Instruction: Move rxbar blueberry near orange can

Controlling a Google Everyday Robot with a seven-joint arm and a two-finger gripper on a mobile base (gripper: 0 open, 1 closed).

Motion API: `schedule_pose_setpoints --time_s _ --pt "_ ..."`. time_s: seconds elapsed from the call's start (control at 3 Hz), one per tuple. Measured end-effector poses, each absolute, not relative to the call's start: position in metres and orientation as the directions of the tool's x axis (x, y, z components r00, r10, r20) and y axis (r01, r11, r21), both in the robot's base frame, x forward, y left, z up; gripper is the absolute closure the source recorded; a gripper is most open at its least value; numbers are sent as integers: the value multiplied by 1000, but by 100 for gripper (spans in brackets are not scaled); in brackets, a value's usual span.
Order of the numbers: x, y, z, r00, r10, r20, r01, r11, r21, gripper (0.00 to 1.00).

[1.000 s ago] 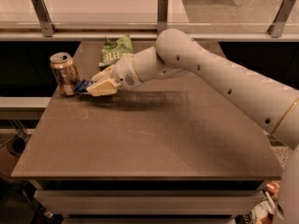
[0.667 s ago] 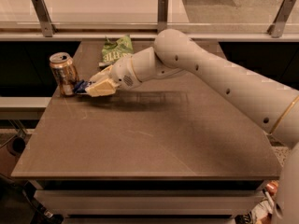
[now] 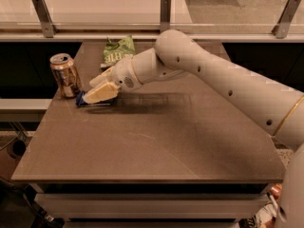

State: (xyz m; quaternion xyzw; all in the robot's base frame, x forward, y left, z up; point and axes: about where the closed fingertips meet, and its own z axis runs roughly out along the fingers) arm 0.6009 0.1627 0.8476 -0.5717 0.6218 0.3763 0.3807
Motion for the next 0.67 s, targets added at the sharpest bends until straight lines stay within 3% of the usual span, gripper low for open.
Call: schedule_pose_setpoints --time_s 0.33,0.67 --pt "600 165 847 -56 -425 -904 -998 59 34 0" --pt "600 165 847 -56 -425 -904 -998 59 34 0"
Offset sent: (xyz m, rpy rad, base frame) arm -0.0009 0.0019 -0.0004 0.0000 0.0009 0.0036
